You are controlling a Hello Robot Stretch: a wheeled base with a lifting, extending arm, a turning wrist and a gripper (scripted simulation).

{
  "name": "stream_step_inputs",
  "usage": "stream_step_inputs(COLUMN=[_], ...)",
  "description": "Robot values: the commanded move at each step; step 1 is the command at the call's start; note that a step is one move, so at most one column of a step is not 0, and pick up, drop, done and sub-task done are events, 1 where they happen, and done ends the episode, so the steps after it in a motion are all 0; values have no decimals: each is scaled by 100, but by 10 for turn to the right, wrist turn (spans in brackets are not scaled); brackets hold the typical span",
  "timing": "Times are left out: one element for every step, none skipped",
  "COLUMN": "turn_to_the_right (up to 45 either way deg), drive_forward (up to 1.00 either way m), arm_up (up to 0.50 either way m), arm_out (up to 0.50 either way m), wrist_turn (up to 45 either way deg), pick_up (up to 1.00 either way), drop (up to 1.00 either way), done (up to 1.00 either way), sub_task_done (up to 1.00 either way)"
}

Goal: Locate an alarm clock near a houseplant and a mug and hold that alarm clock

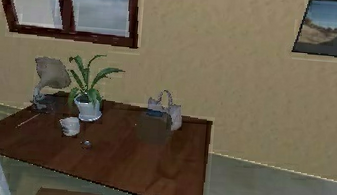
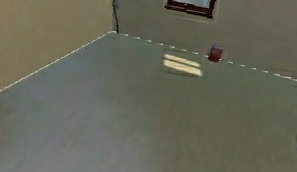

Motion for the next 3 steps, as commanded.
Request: stream_step_inputs(turn_to_the_right=[330, 0, -150], drive_forward=[0, 60, 0], arm_up=[0, 0, 0], arm_out=[0, 0, 0], wrist_turn=[0, 0, 0], pick_up=[0, 0, 0], drop=[0, 0, 0], done=[0, 0, 0], sub_task_done=[0, 0, 0])
